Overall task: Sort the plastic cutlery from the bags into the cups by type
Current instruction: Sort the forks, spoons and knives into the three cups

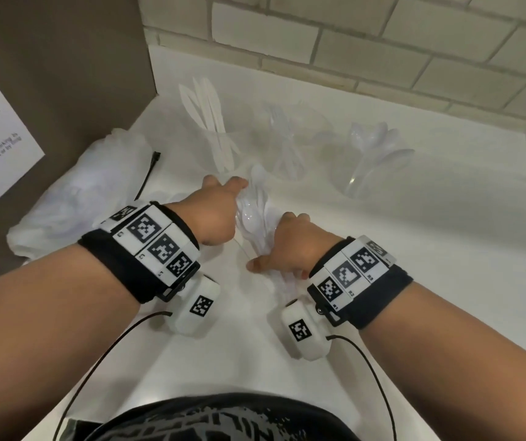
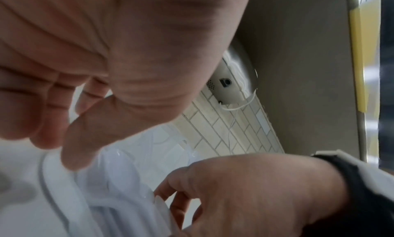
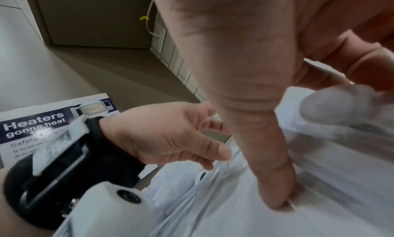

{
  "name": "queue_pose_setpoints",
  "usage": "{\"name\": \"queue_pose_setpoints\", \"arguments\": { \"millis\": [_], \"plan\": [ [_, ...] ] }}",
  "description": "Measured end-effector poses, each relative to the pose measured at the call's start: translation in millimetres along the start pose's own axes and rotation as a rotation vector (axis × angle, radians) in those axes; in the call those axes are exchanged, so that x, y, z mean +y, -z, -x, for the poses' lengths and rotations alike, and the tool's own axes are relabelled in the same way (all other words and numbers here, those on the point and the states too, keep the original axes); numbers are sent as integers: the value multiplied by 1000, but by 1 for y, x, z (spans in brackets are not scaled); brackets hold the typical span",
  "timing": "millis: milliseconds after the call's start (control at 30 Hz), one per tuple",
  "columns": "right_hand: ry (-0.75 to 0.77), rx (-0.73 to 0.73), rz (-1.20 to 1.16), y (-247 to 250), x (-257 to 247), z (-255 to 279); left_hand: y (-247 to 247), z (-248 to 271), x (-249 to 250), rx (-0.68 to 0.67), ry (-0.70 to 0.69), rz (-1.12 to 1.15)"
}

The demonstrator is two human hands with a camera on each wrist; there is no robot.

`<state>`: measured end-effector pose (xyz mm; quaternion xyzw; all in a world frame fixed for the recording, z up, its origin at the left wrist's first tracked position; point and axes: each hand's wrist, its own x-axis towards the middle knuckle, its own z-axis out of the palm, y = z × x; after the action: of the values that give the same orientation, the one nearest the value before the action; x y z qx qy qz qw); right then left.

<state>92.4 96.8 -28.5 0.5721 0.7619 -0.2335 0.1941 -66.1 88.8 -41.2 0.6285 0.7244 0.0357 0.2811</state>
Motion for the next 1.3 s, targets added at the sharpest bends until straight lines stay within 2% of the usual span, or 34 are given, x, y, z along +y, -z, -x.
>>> {"name": "queue_pose_setpoints", "arguments": {
  "millis": [100, 367, 467, 667, 800, 967, 1133, 1300],
  "plan": [
    [-39, -4, 21, 0, 4, -8, -2, -8, 13, -43, -34, -145],
    [-41, -12, 22, 2, 18, -12, 9, -25, 41, -183, 36, -438],
    [-7, 7, 23, 2, 24, -14, 9, -32, 43, -234, -14, -526],
    [41, 43, 57, 4, 33, -22, 0, -37, 24, -128, -95, -379],
    [49, 17, 73, 5, 33, -25, -1, -38, 17, -108, -69, -260],
    [127, 41, -11, 5, 35, -27, 4, -35, 21, -173, 58, -348],
    [219, 222, -162, 4, 37, -33, 0, -35, 23, -166, -5, -337],
    [236, 232, -184, -1, 39, -38, 0, -32, 22, -82, -39, -316]
  ]
}}
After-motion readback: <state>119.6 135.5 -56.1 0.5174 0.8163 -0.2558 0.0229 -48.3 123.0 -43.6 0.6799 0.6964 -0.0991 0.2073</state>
